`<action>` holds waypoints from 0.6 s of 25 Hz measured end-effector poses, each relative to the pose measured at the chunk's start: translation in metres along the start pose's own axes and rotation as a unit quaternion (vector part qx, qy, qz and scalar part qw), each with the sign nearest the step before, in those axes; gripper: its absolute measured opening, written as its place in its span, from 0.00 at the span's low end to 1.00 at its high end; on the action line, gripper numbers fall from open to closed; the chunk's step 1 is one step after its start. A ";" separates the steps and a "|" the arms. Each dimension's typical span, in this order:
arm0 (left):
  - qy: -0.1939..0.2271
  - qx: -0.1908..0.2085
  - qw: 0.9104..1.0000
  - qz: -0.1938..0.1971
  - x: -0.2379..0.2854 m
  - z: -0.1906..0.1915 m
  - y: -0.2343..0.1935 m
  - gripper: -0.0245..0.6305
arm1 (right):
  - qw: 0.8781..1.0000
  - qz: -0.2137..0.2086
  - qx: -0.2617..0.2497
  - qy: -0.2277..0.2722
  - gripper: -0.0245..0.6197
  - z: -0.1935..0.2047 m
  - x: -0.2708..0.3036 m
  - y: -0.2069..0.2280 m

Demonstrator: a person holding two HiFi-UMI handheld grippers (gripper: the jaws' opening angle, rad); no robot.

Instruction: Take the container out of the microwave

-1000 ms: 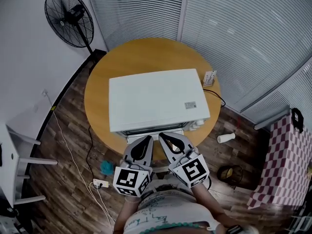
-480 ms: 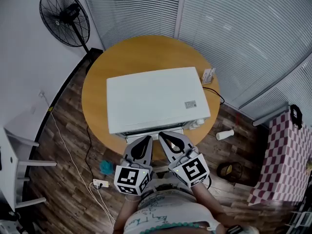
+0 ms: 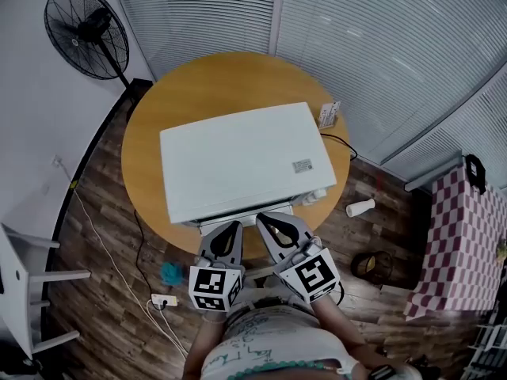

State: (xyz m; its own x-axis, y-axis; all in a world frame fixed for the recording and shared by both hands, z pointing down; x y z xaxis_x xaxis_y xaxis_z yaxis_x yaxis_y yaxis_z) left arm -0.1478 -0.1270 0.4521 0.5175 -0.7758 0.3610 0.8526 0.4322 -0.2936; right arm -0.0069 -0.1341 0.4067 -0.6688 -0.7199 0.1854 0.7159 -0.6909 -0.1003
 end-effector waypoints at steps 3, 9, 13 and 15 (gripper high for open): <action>-0.014 0.000 1.000 0.000 0.006 0.009 -0.007 0.06 | 1.000 0.010 0.003 -0.010 0.03 -0.001 -0.001 0.001; -0.046 0.014 0.999 0.006 0.022 0.021 -0.019 0.06 | 0.999 0.028 0.014 -0.024 0.03 -0.002 -0.001 0.005; -0.062 0.021 0.998 0.012 0.032 0.028 -0.026 0.06 | 0.998 0.044 0.017 -0.031 0.03 0.001 -0.003 0.005; -0.071 0.024 0.997 0.015 0.037 0.033 -0.029 0.06 | 0.998 0.051 0.020 -0.036 0.03 0.001 -0.004 0.005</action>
State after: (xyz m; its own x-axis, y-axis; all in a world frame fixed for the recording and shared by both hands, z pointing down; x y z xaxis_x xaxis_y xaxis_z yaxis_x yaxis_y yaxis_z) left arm -0.1514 -0.1530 0.5029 0.5450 -0.6903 0.4759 0.8373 0.4780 -0.2654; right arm -0.0003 -0.1348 0.4064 -0.5770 -0.7790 0.2454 0.7880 -0.6100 -0.0835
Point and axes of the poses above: the fingertips, and each gripper's own axes: x forward along the fingers, y to its right, z out of its underside, the point moved 8 cm from there along -x, backward along the fingers, and after that the axes turned 6 degrees about -x, right-handed, at the moved point
